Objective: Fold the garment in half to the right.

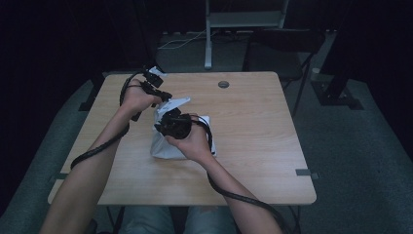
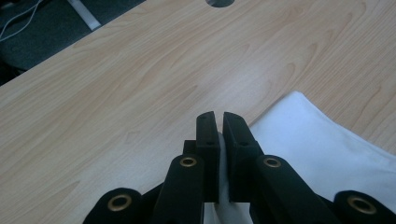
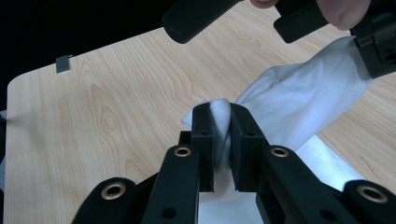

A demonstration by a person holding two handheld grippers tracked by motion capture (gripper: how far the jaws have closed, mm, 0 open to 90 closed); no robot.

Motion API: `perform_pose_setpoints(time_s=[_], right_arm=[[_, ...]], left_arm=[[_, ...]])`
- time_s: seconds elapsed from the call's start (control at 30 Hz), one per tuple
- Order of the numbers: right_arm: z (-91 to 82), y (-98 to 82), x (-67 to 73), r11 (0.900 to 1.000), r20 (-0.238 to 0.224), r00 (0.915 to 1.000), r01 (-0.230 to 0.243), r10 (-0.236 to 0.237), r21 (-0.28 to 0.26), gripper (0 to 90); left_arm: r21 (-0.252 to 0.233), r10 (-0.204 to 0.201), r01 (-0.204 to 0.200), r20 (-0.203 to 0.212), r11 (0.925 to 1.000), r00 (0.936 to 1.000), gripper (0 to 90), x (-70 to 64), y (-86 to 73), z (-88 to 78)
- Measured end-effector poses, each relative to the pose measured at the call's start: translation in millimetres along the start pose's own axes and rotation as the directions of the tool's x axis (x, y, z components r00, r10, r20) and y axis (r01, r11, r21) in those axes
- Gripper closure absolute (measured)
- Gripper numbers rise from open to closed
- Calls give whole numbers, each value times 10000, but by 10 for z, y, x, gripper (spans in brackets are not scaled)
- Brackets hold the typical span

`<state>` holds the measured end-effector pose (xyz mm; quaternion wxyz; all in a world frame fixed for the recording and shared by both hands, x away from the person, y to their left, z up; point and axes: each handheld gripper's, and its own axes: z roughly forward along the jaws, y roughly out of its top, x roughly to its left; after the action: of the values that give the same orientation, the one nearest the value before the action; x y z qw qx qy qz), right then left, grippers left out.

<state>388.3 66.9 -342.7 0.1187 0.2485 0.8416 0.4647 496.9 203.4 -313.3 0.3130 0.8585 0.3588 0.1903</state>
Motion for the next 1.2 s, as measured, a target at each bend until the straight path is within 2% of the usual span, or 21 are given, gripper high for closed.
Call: perform_pose_setpoints(time_s=[1.2], right_arm=[[-158,-25,-44,9999,205,9998,17,-14,-117,821]], left_arm=[[-174,109,-106,163,9998,9998,862,-103,99,15]])
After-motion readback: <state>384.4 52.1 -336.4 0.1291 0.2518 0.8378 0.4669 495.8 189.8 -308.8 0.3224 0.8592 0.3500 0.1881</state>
